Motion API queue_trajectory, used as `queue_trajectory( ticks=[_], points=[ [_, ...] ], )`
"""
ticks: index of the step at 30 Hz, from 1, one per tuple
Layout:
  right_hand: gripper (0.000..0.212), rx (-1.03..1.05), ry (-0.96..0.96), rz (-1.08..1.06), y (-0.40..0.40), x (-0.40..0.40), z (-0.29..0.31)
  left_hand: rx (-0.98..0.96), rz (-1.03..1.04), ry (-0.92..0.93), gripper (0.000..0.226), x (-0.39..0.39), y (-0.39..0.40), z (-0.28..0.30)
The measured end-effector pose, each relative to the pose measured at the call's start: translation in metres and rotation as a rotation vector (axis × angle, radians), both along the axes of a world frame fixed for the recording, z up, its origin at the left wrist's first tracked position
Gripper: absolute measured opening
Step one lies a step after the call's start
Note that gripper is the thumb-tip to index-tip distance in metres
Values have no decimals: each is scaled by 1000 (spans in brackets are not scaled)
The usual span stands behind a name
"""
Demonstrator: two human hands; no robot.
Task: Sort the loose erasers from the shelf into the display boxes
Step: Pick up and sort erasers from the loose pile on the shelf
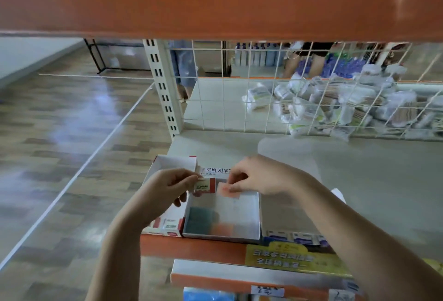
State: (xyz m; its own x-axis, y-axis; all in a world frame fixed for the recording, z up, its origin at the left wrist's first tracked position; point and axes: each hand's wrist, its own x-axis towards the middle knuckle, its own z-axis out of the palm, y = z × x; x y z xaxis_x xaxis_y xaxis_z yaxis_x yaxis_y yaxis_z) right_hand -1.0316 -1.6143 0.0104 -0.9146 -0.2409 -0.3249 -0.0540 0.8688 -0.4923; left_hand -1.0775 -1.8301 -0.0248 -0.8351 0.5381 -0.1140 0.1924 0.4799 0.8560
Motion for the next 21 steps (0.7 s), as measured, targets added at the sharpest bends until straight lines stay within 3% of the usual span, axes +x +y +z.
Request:
queue_trajectory(
  ticks=[12,21],
  points=[
    [21,249,-179,214,-25,-16,-21,-18,-47,-10,13,-8,-13,-6],
    [15,159,-187,134,-29,-17,-31,-29,-36,18,14,-10,-15,-6]
  ],
)
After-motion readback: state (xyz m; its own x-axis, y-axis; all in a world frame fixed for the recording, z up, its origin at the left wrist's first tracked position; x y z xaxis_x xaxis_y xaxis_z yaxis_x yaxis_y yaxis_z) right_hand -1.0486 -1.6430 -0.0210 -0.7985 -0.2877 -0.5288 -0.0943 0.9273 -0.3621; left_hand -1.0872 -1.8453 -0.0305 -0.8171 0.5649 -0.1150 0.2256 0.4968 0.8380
